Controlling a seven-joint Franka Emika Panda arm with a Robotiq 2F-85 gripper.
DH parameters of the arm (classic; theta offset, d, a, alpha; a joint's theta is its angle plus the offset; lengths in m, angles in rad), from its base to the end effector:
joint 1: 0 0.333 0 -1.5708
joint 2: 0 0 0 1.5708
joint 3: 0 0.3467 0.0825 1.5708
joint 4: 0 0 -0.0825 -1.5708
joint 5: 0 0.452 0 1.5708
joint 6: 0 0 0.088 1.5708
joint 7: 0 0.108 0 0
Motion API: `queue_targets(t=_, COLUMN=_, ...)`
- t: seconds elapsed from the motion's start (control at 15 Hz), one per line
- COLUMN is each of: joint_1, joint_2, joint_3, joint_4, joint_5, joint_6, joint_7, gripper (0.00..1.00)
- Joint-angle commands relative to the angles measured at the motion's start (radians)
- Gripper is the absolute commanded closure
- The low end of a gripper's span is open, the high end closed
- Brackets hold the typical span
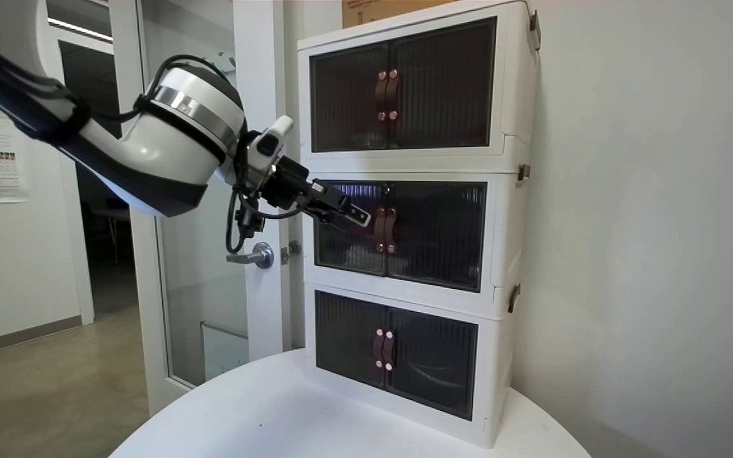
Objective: Open the middle drawer.
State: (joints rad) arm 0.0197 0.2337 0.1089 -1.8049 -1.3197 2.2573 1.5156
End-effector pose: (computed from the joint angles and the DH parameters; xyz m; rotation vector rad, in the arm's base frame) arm 0.7178 0.0605 0.4535 2.2055 -0.6745 1.1566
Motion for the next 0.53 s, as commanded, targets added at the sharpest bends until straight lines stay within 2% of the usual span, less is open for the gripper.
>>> queue_targets(t=0.0, joint_1=0.024, joint_2=0.003, joint_3=-0.027, joint_4=0.000, joint_5=0.007, joint_6=0.003, joint_7=-0.004, gripper=0.00)
queue_targets(t=0.33, joint_1=0.024, joint_2=-0.002, joint_3=-0.028, joint_4=-0.002, joint_5=0.007, joint_6=0.003, joint_7=-0.004, gripper=0.00)
queue_targets(t=0.47, joint_1=0.041, joint_2=-0.049, joint_3=-0.043, joint_4=-0.069, joint_5=-0.118, joint_6=0.001, joint_7=0.095, gripper=0.00)
